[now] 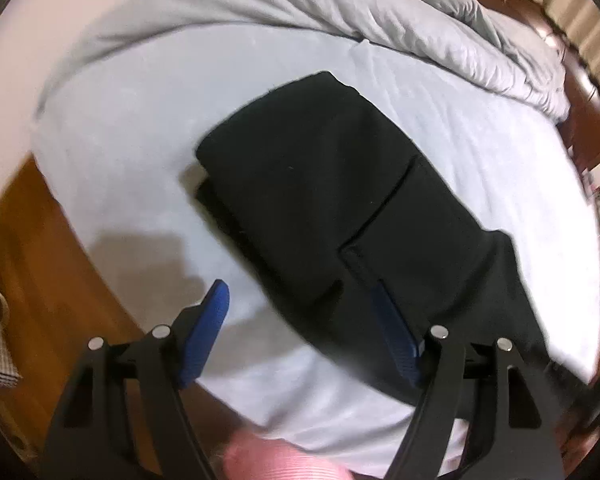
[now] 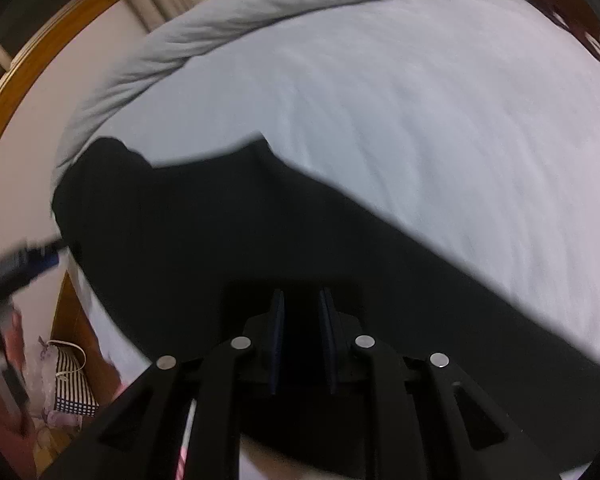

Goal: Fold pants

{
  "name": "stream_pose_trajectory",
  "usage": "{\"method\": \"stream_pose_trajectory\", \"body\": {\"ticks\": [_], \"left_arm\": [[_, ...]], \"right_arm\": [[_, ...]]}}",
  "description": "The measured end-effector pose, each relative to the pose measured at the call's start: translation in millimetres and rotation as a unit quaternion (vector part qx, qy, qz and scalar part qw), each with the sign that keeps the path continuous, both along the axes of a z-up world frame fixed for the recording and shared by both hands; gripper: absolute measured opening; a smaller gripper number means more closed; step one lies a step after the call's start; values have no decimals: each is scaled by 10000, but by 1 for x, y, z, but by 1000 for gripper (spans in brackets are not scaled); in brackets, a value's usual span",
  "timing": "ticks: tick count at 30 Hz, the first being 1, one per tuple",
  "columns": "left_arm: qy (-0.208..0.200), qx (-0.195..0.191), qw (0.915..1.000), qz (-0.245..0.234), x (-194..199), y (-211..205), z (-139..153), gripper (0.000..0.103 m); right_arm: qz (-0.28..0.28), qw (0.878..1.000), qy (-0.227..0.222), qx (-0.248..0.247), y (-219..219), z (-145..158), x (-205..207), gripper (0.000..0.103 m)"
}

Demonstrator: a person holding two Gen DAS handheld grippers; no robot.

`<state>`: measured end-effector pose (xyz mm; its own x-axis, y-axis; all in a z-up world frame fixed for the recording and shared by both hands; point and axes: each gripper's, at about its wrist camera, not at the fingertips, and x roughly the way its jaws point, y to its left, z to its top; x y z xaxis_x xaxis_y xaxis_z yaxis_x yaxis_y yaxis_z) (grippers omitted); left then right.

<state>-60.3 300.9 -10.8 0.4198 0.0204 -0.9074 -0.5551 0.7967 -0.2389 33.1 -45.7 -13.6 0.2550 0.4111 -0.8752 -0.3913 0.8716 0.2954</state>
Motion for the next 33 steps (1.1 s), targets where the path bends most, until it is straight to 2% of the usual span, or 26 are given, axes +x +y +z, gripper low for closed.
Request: {"method": "stream_pose_trajectory", "body": {"ticks": [4,7,8,10,13,15,17,19,23,26,28,31,33], "left_arm": [[45,-100,9999,45,12,1,-8,73],[268,-242,9993,127,25,5,-19,68],[318,-274,9989,194,27,6,-23,61],[254,-311,9989,257,28,4,-23,55],[137,-117,9994,284,25,-1,-15,41],[-20,-8,9993,371,17,-3,-4,18],[-247,-94,9990,370,8,-2,7,18],[-246,-90,9989,385,2,-2,7,16],[169,127,9992,348,-4,-4,-18,15],[197,504,9984,171,-4,-14,-21,15],[209,631,9977,143,-4,-18,-15,16],[180,906,9956,152,-7,-31,10,20],[83,1054,9944,86,-13,-46,26,30]], "right_arm": [[-292,9992,215,-170,-41,-13,-33,19],[-469,9978,383,-280,-59,-24,-39,19],[-524,9973,423,-285,-65,-26,-40,19],[-678,9961,506,-245,-80,-29,-44,19],[-785,9953,528,-207,-87,-32,-42,19],[-832,9948,557,-184,-90,-35,-44,19],[-848,9947,571,-133,-100,-36,-49,19],[-857,9946,567,-125,-100,-36,-49,19],[-959,9930,635,-259,-107,-45,-48,14],[-1040,9918,729,-134,-114,-49,-43,14],[-1091,9909,788,13,-118,-48,-42,15],[-1189,9904,701,88,-126,-42,-44,19],[-1319,9893,621,81,-140,-37,-47,22]]}}
